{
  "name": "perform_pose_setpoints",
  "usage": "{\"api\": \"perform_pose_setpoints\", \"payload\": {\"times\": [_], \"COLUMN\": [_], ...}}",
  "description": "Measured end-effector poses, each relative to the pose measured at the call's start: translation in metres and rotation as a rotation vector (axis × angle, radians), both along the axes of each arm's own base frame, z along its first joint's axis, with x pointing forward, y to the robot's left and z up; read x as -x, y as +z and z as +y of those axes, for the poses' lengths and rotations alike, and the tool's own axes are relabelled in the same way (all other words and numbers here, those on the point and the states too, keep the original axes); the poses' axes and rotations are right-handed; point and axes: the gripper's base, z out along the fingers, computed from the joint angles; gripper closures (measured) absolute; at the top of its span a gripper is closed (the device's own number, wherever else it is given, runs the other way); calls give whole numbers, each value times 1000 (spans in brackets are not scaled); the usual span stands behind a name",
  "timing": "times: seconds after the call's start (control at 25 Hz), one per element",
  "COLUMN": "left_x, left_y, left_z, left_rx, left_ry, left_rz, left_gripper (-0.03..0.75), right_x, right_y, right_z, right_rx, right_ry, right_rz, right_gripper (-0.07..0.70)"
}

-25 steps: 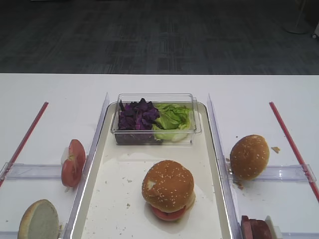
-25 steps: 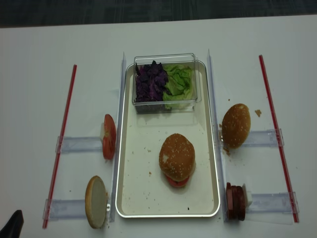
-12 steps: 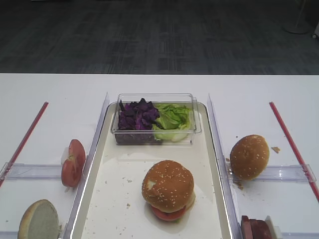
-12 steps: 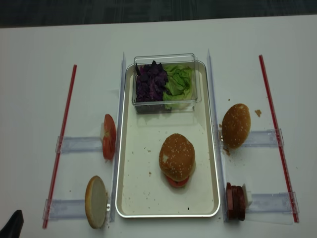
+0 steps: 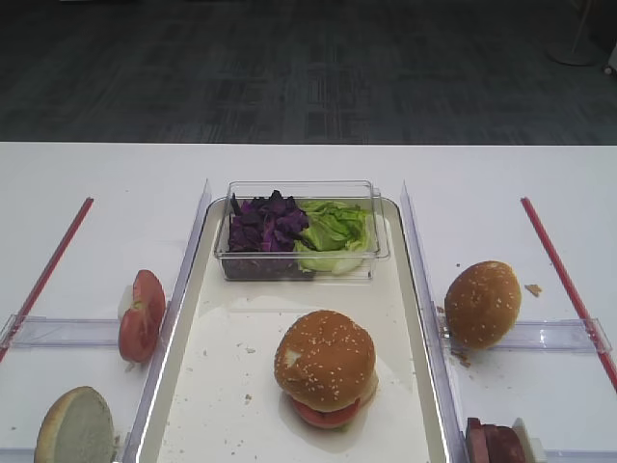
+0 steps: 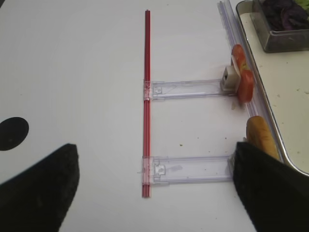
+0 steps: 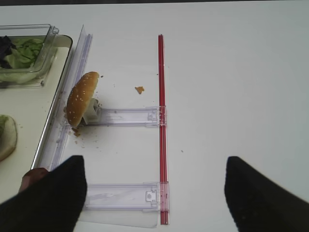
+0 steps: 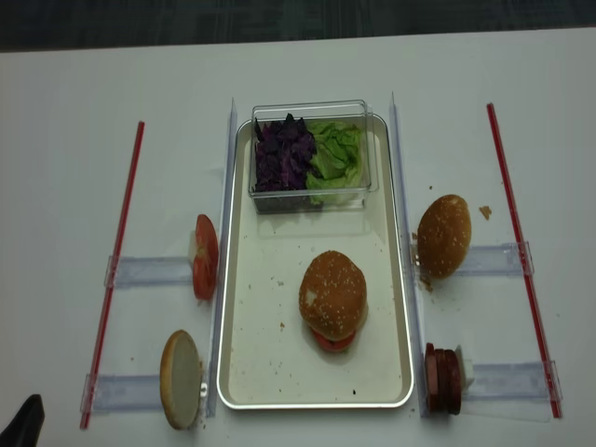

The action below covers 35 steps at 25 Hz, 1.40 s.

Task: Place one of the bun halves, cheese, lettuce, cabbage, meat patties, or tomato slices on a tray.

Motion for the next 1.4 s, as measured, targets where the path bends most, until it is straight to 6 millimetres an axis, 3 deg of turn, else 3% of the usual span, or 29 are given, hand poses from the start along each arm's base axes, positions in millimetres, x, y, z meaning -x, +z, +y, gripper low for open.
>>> {"api": "perform_pose_setpoints", "payload": {"times": [0.92,1.4], "left_x": [0,0], "left_y": [0,0], "left_z": [0,0], "left_rx": [0,0], "left_ry": [0,0], "left_rz": [0,0], "left_gripper": [118,118], "right_x": [0,0], "right_y": [0,0], "right_z": [0,0], "right_rx": [0,0], "right_ry": [0,0], "right_rz": [0,0], "right_gripper": [29,118]}}
